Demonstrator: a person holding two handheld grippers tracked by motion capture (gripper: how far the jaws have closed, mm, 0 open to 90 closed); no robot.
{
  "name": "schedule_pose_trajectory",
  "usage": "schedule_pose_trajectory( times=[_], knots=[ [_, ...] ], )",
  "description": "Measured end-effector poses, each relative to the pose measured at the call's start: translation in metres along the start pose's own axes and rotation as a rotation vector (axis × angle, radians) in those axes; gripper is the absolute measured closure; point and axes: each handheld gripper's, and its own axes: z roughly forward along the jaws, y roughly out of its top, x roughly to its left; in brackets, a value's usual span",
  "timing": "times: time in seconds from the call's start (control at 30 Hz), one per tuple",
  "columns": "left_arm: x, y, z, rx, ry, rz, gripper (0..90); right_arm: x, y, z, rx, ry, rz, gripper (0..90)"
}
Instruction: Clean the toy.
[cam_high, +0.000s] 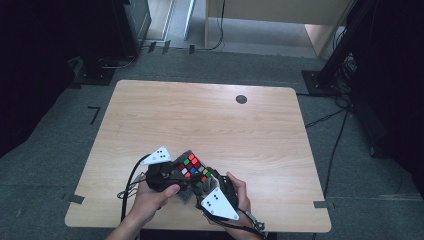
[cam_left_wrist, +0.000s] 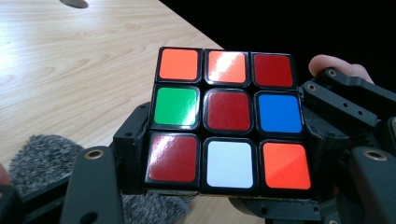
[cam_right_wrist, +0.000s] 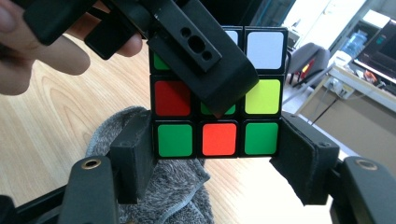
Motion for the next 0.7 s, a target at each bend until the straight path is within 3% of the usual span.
schedule_pose_trajectory(
  times=[0.1,0.23,0.33,0.47,0.6,0.7],
  knots=[
    [0.002,0.002,-0.001,0.020,-0.014,-0.014,33.0,0.000,0.000,-0.001,-0.010,0.005,-0.029,34.7],
    [0.001,0.004,0.001,0.072,0.023,-0.001,24.8,0.005,-0.001,-0.001,-0.015,0.006,-0.087,34.9],
    [0.002,0.003,0.003,0.108,-0.003,-0.004,28.6,0.009,0.000,-0.002,-0.022,-0.005,-0.135,34.9],
    [0.002,0.004,0.000,0.107,-0.020,0.018,33.8,0.008,-0.001,-0.002,-0.018,-0.021,-0.194,34.8],
    [-0.002,0.004,-0.003,0.091,0.032,0.058,34.0,0.006,0.000,-0.001,-0.012,-0.003,-0.182,33.5],
    [0.007,0.007,-0.016,0.007,0.072,0.031,34.0,-0.001,-0.003,0.000,0.003,0.019,-0.121,28.3]
  ],
)
